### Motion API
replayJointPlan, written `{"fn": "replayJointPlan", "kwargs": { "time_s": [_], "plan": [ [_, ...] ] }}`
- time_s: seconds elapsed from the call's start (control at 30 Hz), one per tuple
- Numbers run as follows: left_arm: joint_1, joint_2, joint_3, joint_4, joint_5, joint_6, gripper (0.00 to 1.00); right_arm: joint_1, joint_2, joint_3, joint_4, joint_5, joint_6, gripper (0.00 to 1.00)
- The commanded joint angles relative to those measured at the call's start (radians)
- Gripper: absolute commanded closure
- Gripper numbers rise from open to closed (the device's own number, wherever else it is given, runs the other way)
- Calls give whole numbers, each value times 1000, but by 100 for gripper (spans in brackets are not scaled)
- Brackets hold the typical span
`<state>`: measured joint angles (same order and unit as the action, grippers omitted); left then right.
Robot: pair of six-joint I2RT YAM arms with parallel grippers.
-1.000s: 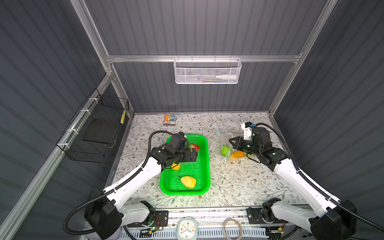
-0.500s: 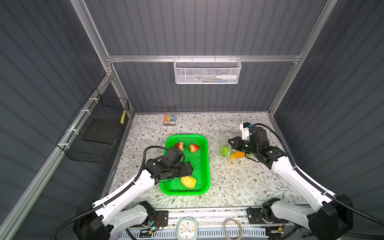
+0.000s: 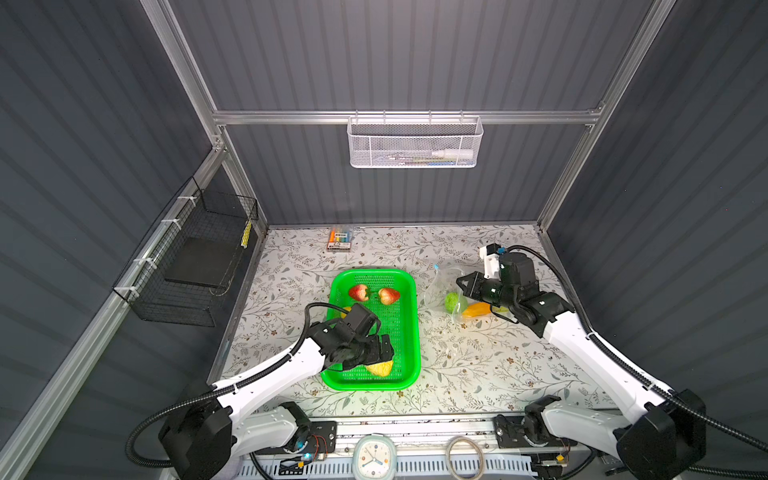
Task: Place the food in the zip-top bag and seal the zipper
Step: 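Lower the left gripper and grasp the pale yellow pear by its body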
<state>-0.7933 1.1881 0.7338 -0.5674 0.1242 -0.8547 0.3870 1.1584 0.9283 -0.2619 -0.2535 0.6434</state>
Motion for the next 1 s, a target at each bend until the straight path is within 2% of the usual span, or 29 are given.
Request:
{"fn": "replayJointPlan", "kwargs": {
  "time_s": [0.0, 0.37, 0.73, 0.9, 0.97],
  "plan": [
    [-7, 42, -8, 59, 22, -11, 1, -4, -20, 33, -9, 10, -18, 100],
    [-14, 155, 63, 84, -9, 67, 1, -7, -32, 31, -36, 33, -32, 100],
    [-115, 168, 52, -49, -76, 89, 2, -9, -45, 13, -10, 22, -18, 100],
    [-144, 181, 53, -33, -97, 79, 6, -9, -45, 11, -9, 22, -17, 100],
    [-147, 190, 57, -15, -95, 85, 13, -9, -47, 9, -9, 23, -17, 100]
  ]
}}
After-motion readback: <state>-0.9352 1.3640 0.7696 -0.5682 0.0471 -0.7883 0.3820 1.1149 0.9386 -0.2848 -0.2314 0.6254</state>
